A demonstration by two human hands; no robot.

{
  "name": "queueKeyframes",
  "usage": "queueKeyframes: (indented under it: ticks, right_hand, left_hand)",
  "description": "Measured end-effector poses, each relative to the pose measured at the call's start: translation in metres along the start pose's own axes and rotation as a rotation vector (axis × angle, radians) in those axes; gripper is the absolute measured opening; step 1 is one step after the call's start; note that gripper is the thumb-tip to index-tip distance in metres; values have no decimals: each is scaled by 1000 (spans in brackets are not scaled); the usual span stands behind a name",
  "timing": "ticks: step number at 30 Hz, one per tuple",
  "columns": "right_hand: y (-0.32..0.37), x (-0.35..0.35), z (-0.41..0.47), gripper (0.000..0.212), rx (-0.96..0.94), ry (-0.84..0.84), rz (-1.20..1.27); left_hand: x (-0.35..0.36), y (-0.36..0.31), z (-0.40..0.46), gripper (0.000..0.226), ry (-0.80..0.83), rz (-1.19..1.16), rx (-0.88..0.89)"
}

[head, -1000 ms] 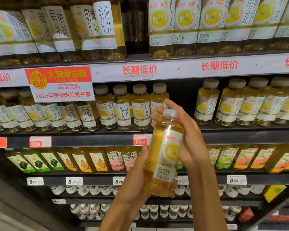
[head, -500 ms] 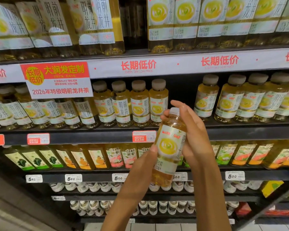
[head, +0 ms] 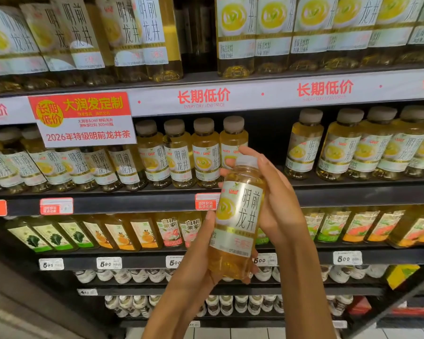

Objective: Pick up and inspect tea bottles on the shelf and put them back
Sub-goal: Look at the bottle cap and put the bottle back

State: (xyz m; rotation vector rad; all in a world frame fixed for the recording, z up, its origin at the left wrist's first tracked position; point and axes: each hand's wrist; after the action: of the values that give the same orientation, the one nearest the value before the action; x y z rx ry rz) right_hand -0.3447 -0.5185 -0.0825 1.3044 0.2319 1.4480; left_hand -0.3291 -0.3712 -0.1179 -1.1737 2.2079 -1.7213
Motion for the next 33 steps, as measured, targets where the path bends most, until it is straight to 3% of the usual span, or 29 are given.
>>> queueKeyframes:
  ticks: [6, 10, 15, 21, 24, 27, 31, 33]
  right_hand:
    - [2, 4, -3, 43, -68, 27, -192]
    - [-1, 7, -3, 45, -102, -9, -171]
    - [1, 8, -2, 43, -98, 6, 73]
    - [2, 12, -3, 39, -69, 9, 124]
    - [7, 13, -2, 38, -75, -37, 2]
    - [13, 11, -4, 37, -99, -39, -105]
    - [19, 13, -6, 53, -123, -32, -183]
    - [20, 12, -6, 49, -133, -53, -156]
  left_hand:
    - [1, -1, 3, 50, -219, 182, 137]
    - [0, 0, 5, 48, -210, 173, 163]
    - [-10, -3, 4, 61, -122, 76, 66]
    - [-12, -6, -2, 79, -71, 256, 50]
    - [-7, -9, -4, 60, -146, 304, 126]
    - [0, -11, -4, 55, -156, 303, 216]
    - [7, -13, 1, 47, -197, 355, 287]
    - [9, -12, 4, 44, -203, 378, 283]
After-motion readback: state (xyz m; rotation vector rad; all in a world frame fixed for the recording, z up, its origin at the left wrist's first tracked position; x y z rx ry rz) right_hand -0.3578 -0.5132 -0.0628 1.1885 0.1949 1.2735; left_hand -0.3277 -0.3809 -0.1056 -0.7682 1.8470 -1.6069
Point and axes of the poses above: each hand's wrist, its own z-axis towards the middle knuckle, its own x-axis out of the palm, y = z × x, and after that the axes turned 13 degrees about -x, right-handed
